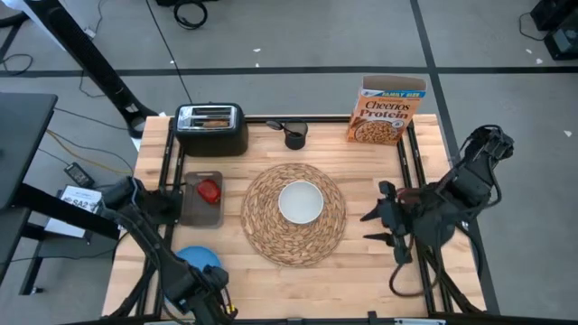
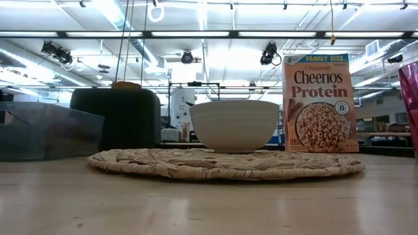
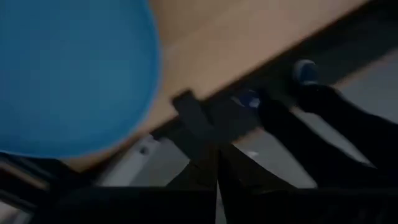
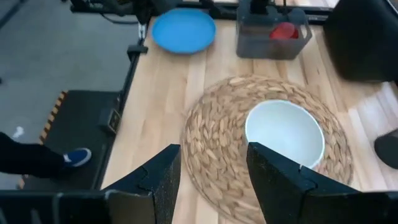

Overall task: Arrange a breakfast setting
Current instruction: Put the blue plate on the brown woven mat

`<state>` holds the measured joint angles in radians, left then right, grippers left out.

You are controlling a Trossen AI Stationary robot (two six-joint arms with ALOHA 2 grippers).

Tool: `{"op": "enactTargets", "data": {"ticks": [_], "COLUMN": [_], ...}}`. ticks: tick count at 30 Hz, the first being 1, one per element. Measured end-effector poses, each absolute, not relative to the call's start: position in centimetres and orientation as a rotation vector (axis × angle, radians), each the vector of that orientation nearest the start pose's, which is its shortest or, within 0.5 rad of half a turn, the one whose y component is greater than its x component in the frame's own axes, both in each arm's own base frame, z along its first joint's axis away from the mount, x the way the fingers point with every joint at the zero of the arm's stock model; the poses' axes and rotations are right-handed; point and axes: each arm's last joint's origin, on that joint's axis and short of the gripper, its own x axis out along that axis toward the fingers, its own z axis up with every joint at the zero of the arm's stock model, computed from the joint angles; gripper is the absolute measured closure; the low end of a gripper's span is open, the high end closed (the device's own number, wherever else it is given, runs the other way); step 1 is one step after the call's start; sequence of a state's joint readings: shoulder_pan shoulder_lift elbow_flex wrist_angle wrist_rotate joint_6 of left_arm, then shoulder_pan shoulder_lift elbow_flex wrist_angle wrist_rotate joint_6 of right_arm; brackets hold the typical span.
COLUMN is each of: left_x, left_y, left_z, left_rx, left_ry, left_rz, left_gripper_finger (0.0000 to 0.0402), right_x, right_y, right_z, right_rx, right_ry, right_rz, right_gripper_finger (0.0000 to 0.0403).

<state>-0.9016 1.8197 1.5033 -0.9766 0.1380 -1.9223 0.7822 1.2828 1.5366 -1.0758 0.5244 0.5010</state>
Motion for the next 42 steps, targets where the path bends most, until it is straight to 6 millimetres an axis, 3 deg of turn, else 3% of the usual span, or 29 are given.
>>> {"op": "enactTargets", "data": {"ticks": [6, 11, 15, 23, 30, 42], "left_x": [22.7, 22.5, 22.3, 22.0, 21.8, 21.7], "left_y": [-29.3, -29.0, -28.6, -28.2, -27.9, -28.4], "left_z": [22.2, 20.5, 19.5, 16.9, 16.3, 15.9], "left_rx": [-0.902, -0.763, -0.723, -0.739, -0.718, -0.701], "left_ry": [1.540, 1.574, 1.549, 1.540, 1.543, 1.551], "left_rz": [0.567, 0.632, 0.654, 0.628, 0.631, 0.596], "left_gripper_finger": [0.0307, 0.0226, 0.0201, 0.0231, 0.0269, 0.0389], "right_x": [16.1, 15.0, 14.8, 15.2, 15.5, 16.1], "right_y": [15.9, 16.0, 15.9, 15.7, 15.4, 14.4], "right_z": [39.0, 38.9, 39.2, 39.6, 39.6, 39.7], "right_rx": [-0.025, 0.010, 0.030, 0.051, 0.040, -0.073], "right_ry": [0.772, 0.795, 0.776, 0.724, 0.724, 0.727], "right_rz": [-0.026, -0.042, -0.033, -0.051, -0.063, -0.060], "right_gripper_finger": [0.0212, 0.0212, 0.0212, 0.0212, 0.0212, 0.0212]}}
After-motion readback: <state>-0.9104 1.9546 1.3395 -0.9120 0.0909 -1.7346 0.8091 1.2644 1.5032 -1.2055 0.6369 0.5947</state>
